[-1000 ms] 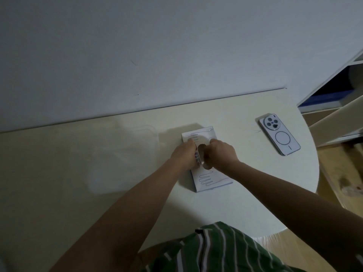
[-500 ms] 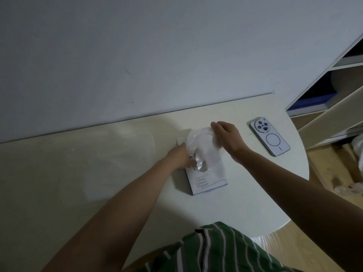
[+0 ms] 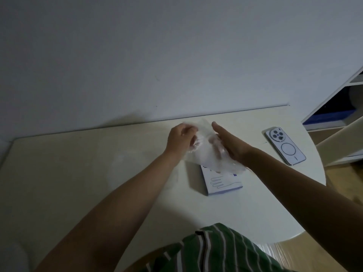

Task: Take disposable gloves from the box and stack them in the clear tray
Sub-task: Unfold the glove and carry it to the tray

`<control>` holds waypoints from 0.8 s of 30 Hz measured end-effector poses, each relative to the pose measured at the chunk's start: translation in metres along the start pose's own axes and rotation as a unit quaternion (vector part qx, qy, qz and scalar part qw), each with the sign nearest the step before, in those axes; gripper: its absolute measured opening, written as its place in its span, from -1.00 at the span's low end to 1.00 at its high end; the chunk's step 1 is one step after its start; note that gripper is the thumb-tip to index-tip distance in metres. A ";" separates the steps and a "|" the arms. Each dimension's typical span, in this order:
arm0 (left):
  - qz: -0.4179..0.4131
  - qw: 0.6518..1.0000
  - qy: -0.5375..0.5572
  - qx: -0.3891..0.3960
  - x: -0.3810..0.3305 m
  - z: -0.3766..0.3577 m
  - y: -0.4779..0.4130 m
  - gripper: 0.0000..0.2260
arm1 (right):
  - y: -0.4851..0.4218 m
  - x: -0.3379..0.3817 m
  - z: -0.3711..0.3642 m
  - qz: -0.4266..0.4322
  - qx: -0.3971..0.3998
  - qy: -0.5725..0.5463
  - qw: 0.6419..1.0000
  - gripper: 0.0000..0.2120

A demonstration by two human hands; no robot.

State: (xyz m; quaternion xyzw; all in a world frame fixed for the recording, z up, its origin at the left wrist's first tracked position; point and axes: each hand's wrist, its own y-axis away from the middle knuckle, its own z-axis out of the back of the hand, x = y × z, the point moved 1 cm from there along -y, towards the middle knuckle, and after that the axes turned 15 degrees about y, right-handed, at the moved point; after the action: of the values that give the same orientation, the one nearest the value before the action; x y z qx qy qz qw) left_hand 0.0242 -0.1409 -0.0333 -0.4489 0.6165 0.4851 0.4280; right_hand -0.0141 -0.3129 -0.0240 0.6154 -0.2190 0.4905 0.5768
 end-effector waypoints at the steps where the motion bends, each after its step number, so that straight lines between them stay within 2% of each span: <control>1: -0.008 1.000 -0.010 -0.024 -0.004 0.005 0.001 -0.88 | -0.001 0.003 -0.004 0.010 0.019 0.015 1.000 -0.44; 4: -0.047 0.981 -0.155 -0.106 -0.007 0.036 0.000 -0.82 | -0.008 0.011 -0.020 0.051 0.024 0.113 0.992 -0.71; 6: -0.065 0.965 -0.218 -0.128 -0.006 0.064 0.003 -0.78 | -0.016 0.012 -0.031 0.066 0.013 0.150 0.986 -0.83; 9: -0.070 0.941 -0.298 -0.144 -0.003 0.104 0.014 -0.70 | -0.028 0.016 -0.049 0.027 -0.022 0.167 0.985 -0.83; 13: -0.069 0.899 -0.387 -0.191 0.003 0.149 0.025 -0.62 | -0.043 0.026 -0.067 0.022 -0.127 0.182 0.975 -0.86; 14: -0.068 0.887 -0.409 -0.204 0.005 0.156 0.027 -0.61 | -0.045 0.029 -0.071 0.037 -0.170 0.231 0.957 -0.81; 16: -0.067 0.862 -0.450 -0.224 0.006 0.166 0.032 -0.60 | -0.045 0.040 -0.084 0.124 -0.281 0.343 0.888 -0.74; 18: -0.067 0.840 -0.489 -0.227 0.008 0.169 0.036 -0.60 | -0.042 0.059 -0.102 0.262 -0.329 0.342 0.841 -0.81; 20: -0.060 0.822 -0.521 -0.222 0.008 0.170 0.037 -0.63 | -0.043 0.073 -0.122 0.352 -0.268 0.346 0.828 -0.86; 21: -0.052 0.817 -0.531 -0.219 0.008 0.171 0.037 -0.65 | -0.046 0.076 -0.133 0.359 -0.213 0.380 0.825 -0.85; 24: -0.035 0.814 -0.542 -0.204 0.010 0.174 0.036 -0.68 | -0.063 0.063 -0.161 0.247 -0.055 0.531 0.809 -0.78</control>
State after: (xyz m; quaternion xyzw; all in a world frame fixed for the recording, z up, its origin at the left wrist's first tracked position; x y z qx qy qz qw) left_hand 0.0035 0.0330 -0.0634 -0.2112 0.1551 0.7496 0.6078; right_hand 0.0089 -0.1306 -0.0244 0.1518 -0.0500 0.8535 0.4959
